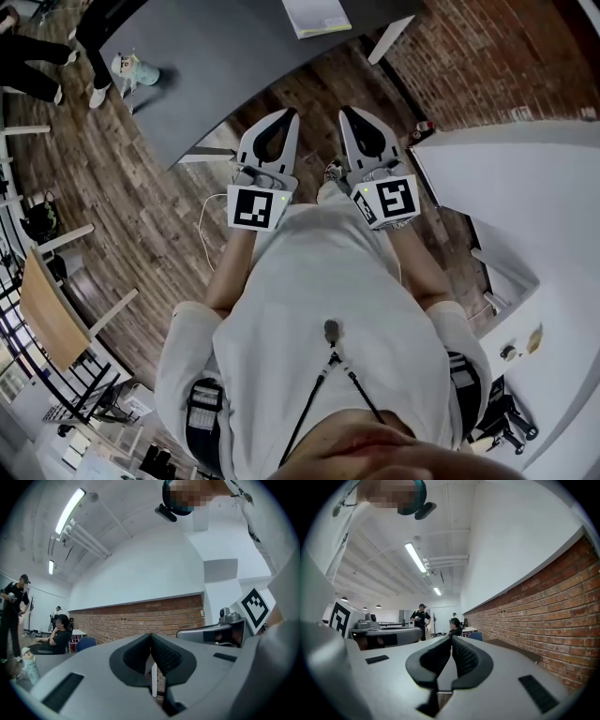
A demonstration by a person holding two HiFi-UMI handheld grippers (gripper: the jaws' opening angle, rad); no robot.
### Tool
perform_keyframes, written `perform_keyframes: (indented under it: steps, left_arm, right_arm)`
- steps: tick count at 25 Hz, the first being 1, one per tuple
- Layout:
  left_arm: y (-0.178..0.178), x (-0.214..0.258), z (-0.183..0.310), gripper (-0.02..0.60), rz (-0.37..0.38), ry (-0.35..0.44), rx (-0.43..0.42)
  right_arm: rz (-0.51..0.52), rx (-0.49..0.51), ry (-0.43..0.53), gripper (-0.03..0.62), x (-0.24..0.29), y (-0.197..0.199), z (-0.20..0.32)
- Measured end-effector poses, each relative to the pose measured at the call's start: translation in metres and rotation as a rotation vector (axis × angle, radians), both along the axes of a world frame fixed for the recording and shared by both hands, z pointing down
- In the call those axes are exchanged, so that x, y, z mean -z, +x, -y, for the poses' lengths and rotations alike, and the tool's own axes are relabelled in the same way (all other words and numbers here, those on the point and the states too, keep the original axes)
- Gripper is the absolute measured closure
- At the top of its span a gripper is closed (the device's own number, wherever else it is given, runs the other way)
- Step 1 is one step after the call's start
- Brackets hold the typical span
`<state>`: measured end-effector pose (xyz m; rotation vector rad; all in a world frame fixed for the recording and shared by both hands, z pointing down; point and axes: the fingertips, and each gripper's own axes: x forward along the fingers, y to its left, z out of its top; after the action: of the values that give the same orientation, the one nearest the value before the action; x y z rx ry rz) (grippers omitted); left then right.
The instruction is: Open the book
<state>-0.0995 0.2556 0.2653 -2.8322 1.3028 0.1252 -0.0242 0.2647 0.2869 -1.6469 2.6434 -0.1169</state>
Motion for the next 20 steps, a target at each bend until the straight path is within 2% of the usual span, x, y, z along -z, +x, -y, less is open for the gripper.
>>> perform_keyframes:
  steps: [11, 15, 20]
  left_arm:
    - [0.044, 0.003, 0.055, 0.558, 0.004, -0.009, 0.090]
    - [0.062, -0.004, 0.070, 0.558, 0.038, -0.015, 0.114]
    - [0.089, -0.004, 0.083, 0.558, 0.013, -0.005, 0.141]
  right_arm:
    - [0.027, 0.084, -0.025, 0.556, -0.002, 0.046, 0.063]
    - [0.026, 0.127, -0.020, 0.556, -0.005, 0.062, 0.080]
    - [0.028, 0.137, -0.026, 0.556, -0.012, 0.092, 0.096]
